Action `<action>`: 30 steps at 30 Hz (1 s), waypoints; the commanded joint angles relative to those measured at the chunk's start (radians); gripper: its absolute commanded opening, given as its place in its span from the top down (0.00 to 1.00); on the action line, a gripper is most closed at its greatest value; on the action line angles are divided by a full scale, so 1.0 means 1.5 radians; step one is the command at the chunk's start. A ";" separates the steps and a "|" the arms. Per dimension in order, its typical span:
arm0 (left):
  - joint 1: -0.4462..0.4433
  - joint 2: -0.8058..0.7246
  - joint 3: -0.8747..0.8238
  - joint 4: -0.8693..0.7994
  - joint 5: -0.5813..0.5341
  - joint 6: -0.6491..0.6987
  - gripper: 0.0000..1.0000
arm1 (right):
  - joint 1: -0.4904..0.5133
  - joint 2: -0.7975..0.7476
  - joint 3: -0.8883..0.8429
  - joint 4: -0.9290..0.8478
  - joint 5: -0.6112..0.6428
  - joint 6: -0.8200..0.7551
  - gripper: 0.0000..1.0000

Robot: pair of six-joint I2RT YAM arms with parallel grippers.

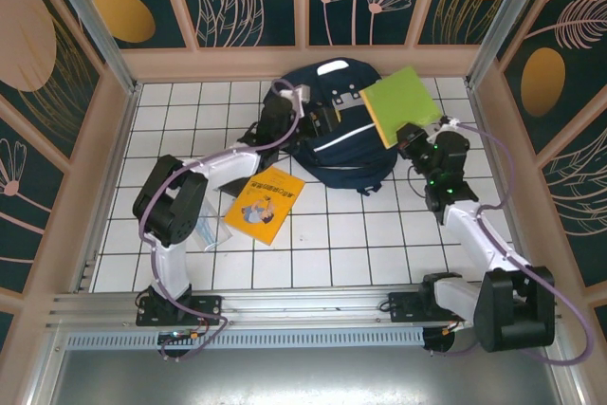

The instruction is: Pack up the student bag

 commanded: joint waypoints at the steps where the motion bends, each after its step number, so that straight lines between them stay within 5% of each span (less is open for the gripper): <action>1: -0.010 0.059 0.093 -0.247 -0.027 0.242 0.36 | -0.053 -0.037 0.025 -0.062 -0.033 -0.073 1.00; 10: -0.068 0.174 0.300 -0.437 -0.084 0.457 0.35 | -0.159 -0.067 0.000 -0.120 -0.099 -0.098 1.00; 26: -0.083 0.390 0.488 -0.591 -0.205 0.521 0.35 | -0.173 -0.078 -0.023 -0.118 -0.136 -0.086 1.00; 28: -0.083 0.400 0.487 -0.596 -0.209 0.522 0.50 | -0.175 -0.081 -0.021 -0.123 -0.133 -0.087 1.00; 30: -0.083 0.394 0.478 -0.591 -0.205 0.518 0.85 | -0.179 -0.088 -0.018 -0.133 -0.128 -0.089 1.00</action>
